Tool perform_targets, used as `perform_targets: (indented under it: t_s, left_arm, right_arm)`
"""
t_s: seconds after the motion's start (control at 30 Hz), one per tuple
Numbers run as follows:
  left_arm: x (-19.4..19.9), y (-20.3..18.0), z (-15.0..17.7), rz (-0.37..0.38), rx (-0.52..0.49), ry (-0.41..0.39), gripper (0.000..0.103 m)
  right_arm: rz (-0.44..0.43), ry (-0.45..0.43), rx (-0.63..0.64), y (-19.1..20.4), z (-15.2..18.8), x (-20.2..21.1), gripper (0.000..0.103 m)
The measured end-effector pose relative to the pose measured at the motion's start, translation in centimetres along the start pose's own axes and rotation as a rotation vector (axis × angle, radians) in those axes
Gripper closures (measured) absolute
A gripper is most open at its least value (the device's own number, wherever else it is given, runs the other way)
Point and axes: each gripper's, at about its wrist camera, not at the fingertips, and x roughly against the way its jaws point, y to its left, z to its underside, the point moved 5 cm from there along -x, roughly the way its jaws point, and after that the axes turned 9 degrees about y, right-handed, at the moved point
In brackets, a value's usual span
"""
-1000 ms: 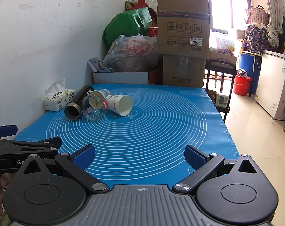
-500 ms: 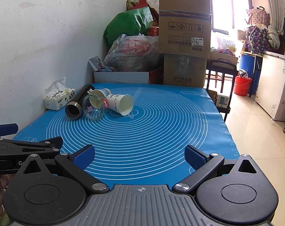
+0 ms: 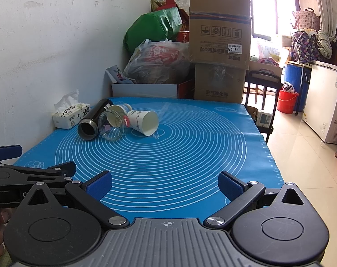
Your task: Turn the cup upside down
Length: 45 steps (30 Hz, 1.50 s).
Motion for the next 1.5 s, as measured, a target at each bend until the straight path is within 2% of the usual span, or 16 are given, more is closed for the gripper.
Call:
perform_targets:
  t_s: [1.5]
  left_arm:
    - [-0.31,0.08,-0.14,-0.004,-0.003,0.007,0.0]
  right_arm:
    - [-0.004,0.006,-0.007,-0.25,-0.32,-0.25,0.0]
